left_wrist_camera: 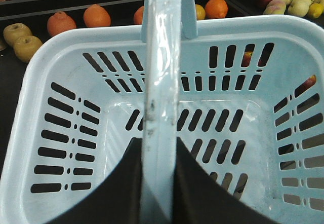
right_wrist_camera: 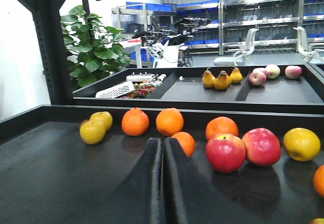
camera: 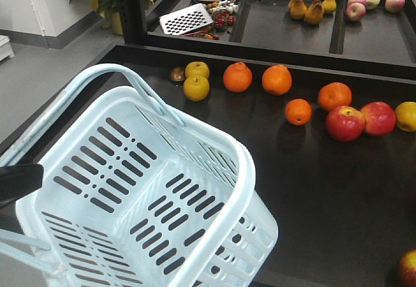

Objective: Pick three apples into basket with both arms
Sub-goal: 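Drive the base up to the fruit table edge holding the basket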

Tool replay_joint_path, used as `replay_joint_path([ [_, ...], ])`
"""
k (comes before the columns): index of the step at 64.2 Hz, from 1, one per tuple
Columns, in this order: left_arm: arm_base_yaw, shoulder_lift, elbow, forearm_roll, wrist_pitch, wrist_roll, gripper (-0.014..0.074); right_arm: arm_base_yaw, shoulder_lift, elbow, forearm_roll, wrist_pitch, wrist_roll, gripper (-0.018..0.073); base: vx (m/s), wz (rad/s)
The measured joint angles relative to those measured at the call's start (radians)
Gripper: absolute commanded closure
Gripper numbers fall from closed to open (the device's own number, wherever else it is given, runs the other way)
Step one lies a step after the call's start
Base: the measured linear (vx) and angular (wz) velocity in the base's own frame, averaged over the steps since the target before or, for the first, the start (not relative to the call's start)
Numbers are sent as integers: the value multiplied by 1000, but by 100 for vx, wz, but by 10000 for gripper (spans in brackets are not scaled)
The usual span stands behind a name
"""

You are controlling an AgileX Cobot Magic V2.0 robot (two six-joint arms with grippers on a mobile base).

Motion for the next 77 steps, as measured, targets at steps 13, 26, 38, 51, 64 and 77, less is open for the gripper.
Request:
replay_joint_path([
  [13,0,0,0,0,0,0,603,0,0,0,0,0,0,564,11,-13],
  [26,0,0,0,0,0,0,603,0,0,0,0,0,0,564,10,-15],
  [38,0,0,0,0,0,0,603,0,0,0,0,0,0,564,9,-18],
  [51,0,0,0,0,0,0,603,0,0,0,0,0,0,564,8,-19],
  [64,0,0,0,0,0,0,603,0,0,0,0,0,0,564,6,-19],
  [77,0,0,0,0,0,0,603,0,0,0,0,0,0,564,6,-19],
])
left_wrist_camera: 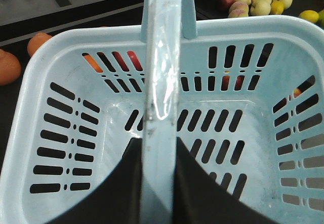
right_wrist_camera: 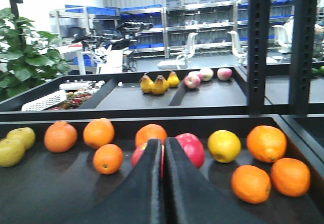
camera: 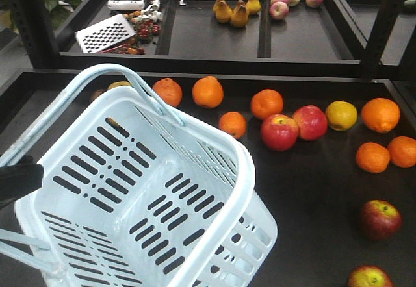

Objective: Pick three apples into basket with both arms
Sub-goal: 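Drive the base up to the fruit table edge holding the basket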

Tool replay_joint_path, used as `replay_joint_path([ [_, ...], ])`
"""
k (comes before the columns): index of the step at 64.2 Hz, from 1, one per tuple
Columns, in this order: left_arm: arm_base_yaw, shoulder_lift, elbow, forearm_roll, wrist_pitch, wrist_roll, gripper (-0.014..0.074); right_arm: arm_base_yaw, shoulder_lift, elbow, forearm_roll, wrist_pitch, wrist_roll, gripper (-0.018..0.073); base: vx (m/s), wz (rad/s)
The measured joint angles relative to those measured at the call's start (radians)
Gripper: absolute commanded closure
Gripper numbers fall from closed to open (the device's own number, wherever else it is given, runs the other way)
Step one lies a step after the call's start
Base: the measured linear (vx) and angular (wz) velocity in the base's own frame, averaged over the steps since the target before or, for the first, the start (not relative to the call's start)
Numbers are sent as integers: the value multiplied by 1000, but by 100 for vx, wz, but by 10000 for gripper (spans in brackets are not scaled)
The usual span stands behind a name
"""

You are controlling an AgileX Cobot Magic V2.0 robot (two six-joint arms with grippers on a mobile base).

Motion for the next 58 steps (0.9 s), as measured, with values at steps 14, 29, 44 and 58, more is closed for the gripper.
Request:
replay_joint_path([
  [14,0,0,0,0,0,0,603,0,0,0,0,0,0,564,5,-18],
  [29,0,0,0,0,0,0,603,0,0,0,0,0,0,564,2,-7],
  [44,0,0,0,0,0,0,603,0,0,0,0,0,0,564,0,2],
  [58,0,0,0,0,0,0,603,0,0,0,0,0,0,564,0,0],
])
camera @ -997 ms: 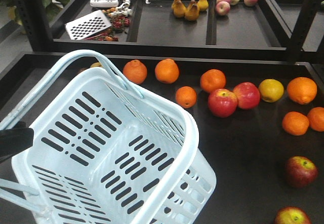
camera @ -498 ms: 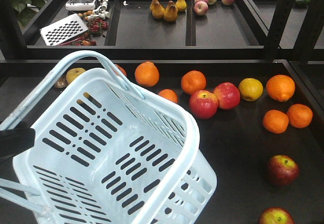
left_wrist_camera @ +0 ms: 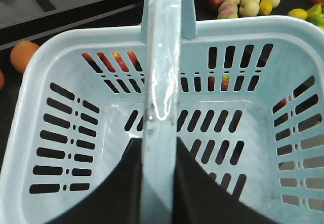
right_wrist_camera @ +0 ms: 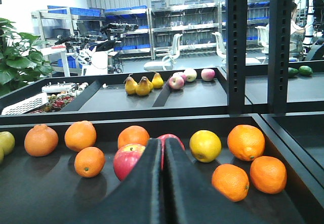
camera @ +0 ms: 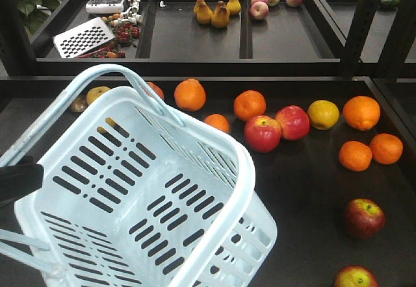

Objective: Pick three apples into basket with both arms
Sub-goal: 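Drive the base up to the fruit table edge holding the basket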

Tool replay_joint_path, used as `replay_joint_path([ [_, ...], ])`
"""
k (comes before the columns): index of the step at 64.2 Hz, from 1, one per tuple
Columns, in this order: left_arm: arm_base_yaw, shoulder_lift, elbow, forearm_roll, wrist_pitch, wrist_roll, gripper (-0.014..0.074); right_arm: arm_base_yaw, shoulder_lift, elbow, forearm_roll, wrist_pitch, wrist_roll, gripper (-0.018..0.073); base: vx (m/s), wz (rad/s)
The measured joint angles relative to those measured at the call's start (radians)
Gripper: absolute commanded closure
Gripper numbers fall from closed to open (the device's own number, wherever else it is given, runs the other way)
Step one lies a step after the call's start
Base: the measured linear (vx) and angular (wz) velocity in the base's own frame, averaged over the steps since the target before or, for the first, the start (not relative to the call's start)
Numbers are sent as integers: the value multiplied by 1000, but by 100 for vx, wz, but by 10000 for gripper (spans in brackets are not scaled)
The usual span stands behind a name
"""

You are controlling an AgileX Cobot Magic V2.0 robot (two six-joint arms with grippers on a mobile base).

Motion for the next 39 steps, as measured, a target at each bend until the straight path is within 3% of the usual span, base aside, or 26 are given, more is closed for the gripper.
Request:
replay_joint_path([
  [39,0,0,0,0,0,0,603,0,0,0,0,0,0,564,0,0],
])
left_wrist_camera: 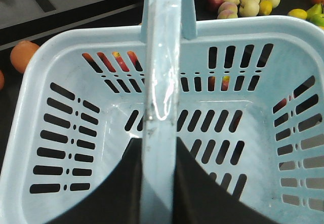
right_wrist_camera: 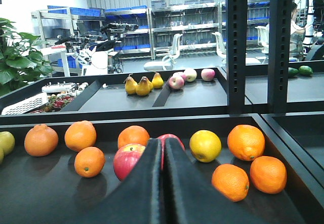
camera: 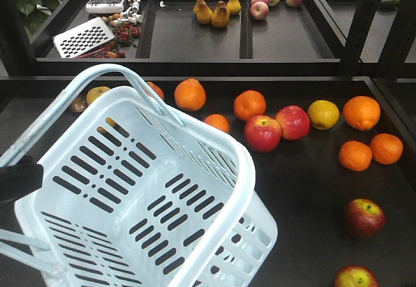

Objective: Pick three apples into basket with both arms
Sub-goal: 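Drive the base up to the fruit table edge holding the basket, then lower the light-blue basket onto the table with the left gripper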

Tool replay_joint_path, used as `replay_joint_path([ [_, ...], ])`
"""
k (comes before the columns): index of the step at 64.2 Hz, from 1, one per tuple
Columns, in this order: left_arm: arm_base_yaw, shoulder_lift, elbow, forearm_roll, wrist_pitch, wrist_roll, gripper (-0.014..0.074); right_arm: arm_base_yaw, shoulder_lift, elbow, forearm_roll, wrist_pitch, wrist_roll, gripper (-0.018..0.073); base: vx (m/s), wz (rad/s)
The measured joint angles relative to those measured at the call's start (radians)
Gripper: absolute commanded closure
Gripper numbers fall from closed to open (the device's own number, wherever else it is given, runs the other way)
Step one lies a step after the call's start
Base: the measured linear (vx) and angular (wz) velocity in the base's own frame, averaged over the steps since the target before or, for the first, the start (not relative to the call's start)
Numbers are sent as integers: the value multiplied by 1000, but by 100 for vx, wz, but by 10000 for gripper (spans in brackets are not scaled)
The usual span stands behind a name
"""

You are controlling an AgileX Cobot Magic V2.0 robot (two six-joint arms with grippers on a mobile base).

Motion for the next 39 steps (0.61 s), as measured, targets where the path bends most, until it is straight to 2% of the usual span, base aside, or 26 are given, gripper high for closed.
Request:
replay_joint_path([
  [39,0,0,0,0,2,0,603,0,0,0,0,0,0,564,0,0],
])
